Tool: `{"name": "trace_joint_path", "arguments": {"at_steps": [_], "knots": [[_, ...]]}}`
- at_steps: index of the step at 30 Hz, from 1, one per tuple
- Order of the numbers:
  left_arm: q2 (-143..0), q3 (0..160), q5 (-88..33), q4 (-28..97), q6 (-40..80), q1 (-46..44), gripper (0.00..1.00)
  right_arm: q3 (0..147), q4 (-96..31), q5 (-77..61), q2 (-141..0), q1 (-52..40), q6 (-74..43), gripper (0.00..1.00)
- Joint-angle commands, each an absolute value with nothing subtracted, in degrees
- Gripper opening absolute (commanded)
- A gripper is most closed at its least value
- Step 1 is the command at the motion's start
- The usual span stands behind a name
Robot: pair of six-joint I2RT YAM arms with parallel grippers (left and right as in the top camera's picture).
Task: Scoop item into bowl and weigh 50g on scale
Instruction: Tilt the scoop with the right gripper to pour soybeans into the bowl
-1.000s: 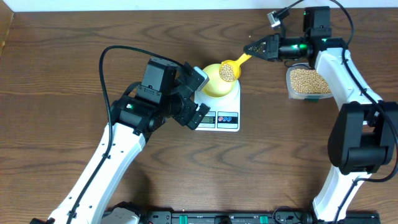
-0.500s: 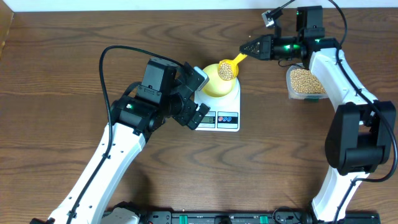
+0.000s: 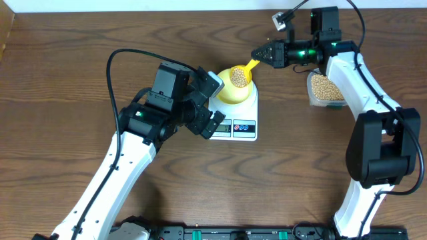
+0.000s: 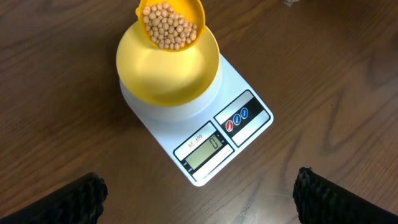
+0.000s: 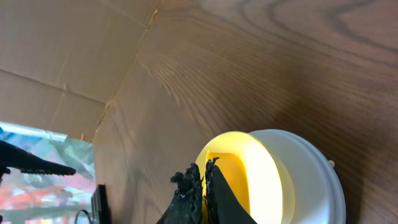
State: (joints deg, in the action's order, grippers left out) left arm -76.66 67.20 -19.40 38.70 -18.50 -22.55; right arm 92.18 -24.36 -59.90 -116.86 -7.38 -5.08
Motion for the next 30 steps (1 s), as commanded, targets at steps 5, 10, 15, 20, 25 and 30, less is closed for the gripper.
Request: {"name": "trace_joint_path", "arguments": {"at_steps": [5,10,15,20,25,30], "knots": [[-77.10,66.78,-19.94,38.81,-19.46,-22.41,0.98,92.01,-24.10,-60.73,-117.34,-8.84,1.78,0.01],[-77.10,66.78,-19.94,38.81,-19.46,-22.41,0.97,92.03,-23.92,-60.73,-117.34,-9.19,3.60,0.01],[-77.10,66.78,-19.94,38.81,-19.46,-22.41,0.98,92.01,-23.14,-60.73,-117.34,-9.23,3.99,0.01],[-77.10,66.78,-19.94,38.81,-19.46,-22.41,0.97,92.01,-22.92,-60.75,-117.34,-9.50,7.25,0.01],[-77.10,66.78,-19.94,38.81,-19.46,-22.41,0.98,92.01,-22.90,-60.73,-117.34,-9.91,8.64,0.01],[-77.10,66.78,-19.94,38.81,-19.46,-22.41,0.97,92.01,-22.90,-60.73,-117.34,-10.24,9.67,0.01]]}}
